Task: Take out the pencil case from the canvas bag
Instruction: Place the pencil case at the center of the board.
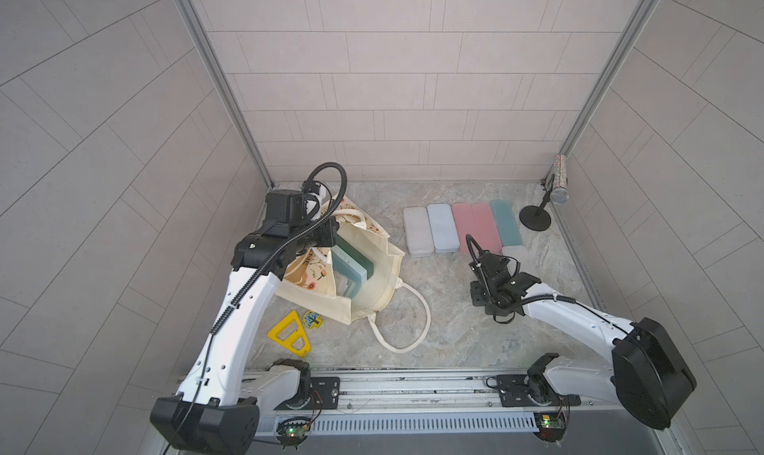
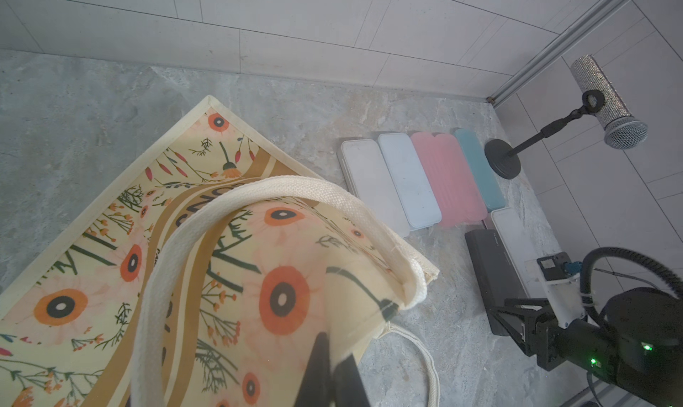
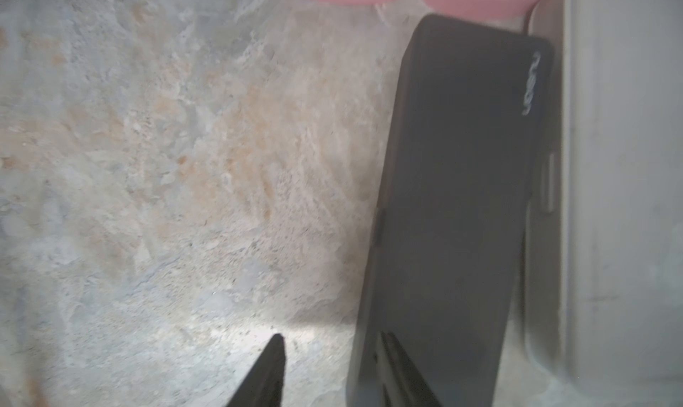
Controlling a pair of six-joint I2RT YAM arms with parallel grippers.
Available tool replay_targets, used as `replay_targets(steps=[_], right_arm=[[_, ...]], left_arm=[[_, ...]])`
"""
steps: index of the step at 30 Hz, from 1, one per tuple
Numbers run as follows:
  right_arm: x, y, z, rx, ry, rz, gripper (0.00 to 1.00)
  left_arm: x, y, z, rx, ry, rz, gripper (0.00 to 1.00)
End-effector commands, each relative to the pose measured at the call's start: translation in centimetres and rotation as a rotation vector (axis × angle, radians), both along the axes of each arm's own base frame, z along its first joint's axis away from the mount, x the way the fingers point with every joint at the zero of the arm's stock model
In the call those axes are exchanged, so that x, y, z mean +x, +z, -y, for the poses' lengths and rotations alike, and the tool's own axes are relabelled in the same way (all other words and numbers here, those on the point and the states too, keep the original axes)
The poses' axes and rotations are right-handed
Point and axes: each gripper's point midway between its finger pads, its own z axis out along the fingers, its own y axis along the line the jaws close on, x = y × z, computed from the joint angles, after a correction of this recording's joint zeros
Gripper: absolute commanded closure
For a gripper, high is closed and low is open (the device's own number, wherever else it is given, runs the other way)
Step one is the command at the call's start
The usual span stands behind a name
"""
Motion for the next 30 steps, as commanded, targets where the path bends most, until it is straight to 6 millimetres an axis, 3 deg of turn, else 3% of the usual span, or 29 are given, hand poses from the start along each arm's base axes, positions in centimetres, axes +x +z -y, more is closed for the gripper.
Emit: replay_targets(steps=[1, 4, 10, 30], right_arm=[[-2.4, -1.3, -0.9, 0.052, -0.018, -0.057, 0.65], [-3.1, -2.7, -1.8, 0.081, -0.006, -0.094, 0.65], [-3.0, -4.2, -0.4, -0.005, -0.031, -0.104, 0.67], [-2.2, -2.8, 4.5, -0.105, -0.198, 0.006, 0.70]], left_arm=[[1.1, 3.5, 0.8, -0.037, -0.023, 0.114, 1.00], [1.3, 3.3, 0.8, -0.038, -0.019, 0.110, 1.00], [1.2, 3.4, 0.6, -0.033, -0.009, 0.115, 1.00], [1.3, 3.4, 0.7, -0.037, -0.012, 0.112, 1.00]])
